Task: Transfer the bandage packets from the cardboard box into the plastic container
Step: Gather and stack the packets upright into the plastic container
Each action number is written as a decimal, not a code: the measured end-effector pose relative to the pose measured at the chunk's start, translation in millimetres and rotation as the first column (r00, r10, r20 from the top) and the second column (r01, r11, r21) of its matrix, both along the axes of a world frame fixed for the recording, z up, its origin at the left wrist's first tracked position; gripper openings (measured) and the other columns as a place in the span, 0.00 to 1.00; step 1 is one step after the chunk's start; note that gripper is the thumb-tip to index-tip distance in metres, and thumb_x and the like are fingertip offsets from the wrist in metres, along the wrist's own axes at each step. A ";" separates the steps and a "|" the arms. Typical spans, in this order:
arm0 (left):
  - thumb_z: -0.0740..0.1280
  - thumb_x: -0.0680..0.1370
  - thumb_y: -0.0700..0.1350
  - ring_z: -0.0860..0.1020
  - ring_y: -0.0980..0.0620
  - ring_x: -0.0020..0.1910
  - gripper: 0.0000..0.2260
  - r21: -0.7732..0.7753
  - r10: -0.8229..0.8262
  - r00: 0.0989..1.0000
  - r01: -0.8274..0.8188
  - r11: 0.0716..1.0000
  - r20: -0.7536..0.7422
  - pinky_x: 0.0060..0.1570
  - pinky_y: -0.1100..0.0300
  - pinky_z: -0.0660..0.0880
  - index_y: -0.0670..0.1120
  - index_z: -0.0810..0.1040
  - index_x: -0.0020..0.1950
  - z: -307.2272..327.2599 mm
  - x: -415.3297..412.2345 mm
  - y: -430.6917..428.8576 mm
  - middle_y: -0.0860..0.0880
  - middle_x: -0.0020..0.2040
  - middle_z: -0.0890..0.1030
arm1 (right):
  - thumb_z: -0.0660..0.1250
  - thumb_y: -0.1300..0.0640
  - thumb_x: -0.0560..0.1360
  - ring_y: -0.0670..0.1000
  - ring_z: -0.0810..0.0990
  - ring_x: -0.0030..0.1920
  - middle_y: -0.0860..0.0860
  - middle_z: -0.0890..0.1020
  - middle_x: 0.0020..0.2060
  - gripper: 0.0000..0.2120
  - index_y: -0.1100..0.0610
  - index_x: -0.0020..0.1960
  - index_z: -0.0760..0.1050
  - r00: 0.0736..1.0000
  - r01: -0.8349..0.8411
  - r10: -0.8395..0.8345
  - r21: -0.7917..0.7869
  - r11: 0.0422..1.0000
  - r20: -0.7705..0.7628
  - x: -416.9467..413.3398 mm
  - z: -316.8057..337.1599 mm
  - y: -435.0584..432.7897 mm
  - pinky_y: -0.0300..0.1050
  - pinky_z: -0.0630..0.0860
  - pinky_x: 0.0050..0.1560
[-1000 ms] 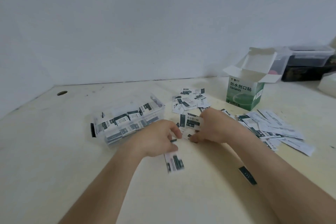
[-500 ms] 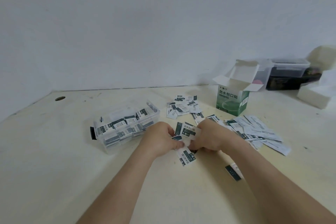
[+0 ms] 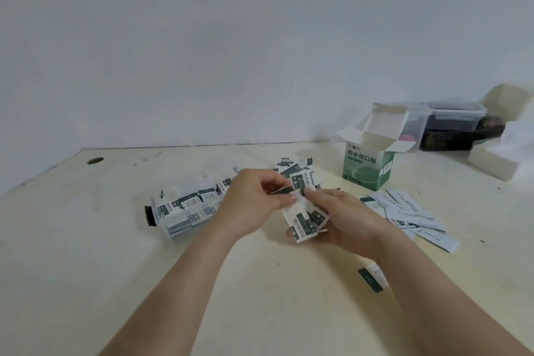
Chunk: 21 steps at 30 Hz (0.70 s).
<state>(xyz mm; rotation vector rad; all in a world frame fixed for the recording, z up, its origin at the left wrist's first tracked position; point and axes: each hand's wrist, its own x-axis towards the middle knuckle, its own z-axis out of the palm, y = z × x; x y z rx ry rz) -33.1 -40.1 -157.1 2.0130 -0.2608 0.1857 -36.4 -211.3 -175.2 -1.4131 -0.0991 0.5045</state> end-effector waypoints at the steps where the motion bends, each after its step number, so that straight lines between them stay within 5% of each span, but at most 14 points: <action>1: 0.76 0.69 0.37 0.76 0.65 0.32 0.08 0.032 0.020 0.999 -0.021 0.999 0.050 0.39 0.73 0.72 0.49 0.82 0.38 2.3 0.8 -2.8 0.57 0.33 0.81 | 0.58 0.51 0.82 0.62 0.82 0.44 0.64 0.82 0.45 0.16 0.63 0.56 0.77 0.998 -0.049 0.050 0.073 0.996 -0.023 -2.2 0.7 2.1 0.56 0.80 0.50; 5: 0.76 0.70 0.40 0.74 0.66 0.35 0.10 0.067 0.066 0.972 -0.083 0.994 0.227 0.38 0.74 0.68 0.54 0.80 0.40 -1.0 10.1 -17.6 0.56 0.37 0.78 | 0.60 0.49 0.80 0.56 0.76 0.36 0.61 0.79 0.38 0.14 0.60 0.55 0.74 0.993 -0.118 0.121 0.162 0.980 -0.006 3.0 0.4 -3.1 0.47 0.76 0.39; 9: 0.72 0.74 0.45 0.73 0.59 0.37 0.09 -0.044 0.098 0.978 -0.092 0.995 0.182 0.42 0.68 0.71 0.57 0.78 0.51 -13.0 28.8 -32.8 0.55 0.44 0.77 | 0.59 0.55 0.81 0.50 0.71 0.29 0.56 0.76 0.33 0.11 0.61 0.54 0.76 0.982 0.102 -0.086 -0.088 0.991 0.169 19.3 4.0 -35.5 0.41 0.69 0.31; 12: 0.70 0.75 0.48 0.76 0.58 0.52 0.09 0.330 -0.059 0.996 0.034 0.943 0.067 0.56 0.62 0.71 0.54 0.80 0.55 -33.4 39.3 -51.0 0.55 0.54 0.80 | 0.57 0.55 0.83 0.49 0.71 0.29 0.55 0.77 0.32 0.13 0.62 0.55 0.77 0.901 0.393 -0.342 -0.171 0.904 0.266 29.1 -0.9 -63.0 0.40 0.68 0.29; 15: 0.67 0.74 0.60 0.65 0.51 0.70 0.26 0.633 -0.264 0.964 0.219 0.742 -0.023 0.69 0.57 0.62 0.52 0.71 0.69 -51.8 46.5 -76.9 0.52 0.70 0.70 | 0.56 0.55 0.83 0.49 0.72 0.27 0.53 0.79 0.30 0.12 0.61 0.52 0.76 0.826 0.528 -0.432 -0.227 0.818 0.363 33.1 -9.5 -75.3 0.39 0.67 0.28; 21: 0.59 0.76 0.64 0.76 0.49 0.48 0.17 0.809 -0.353 0.932 0.140 0.571 0.088 0.46 0.51 0.74 0.51 0.75 0.50 -54.9 50.8 -71.3 0.52 0.46 0.77 | 0.54 0.55 0.83 0.52 0.81 0.35 0.54 0.83 0.38 0.11 0.58 0.49 0.74 0.834 0.525 -0.326 -0.458 0.717 0.446 39.3 -19.5 -76.4 0.44 0.76 0.36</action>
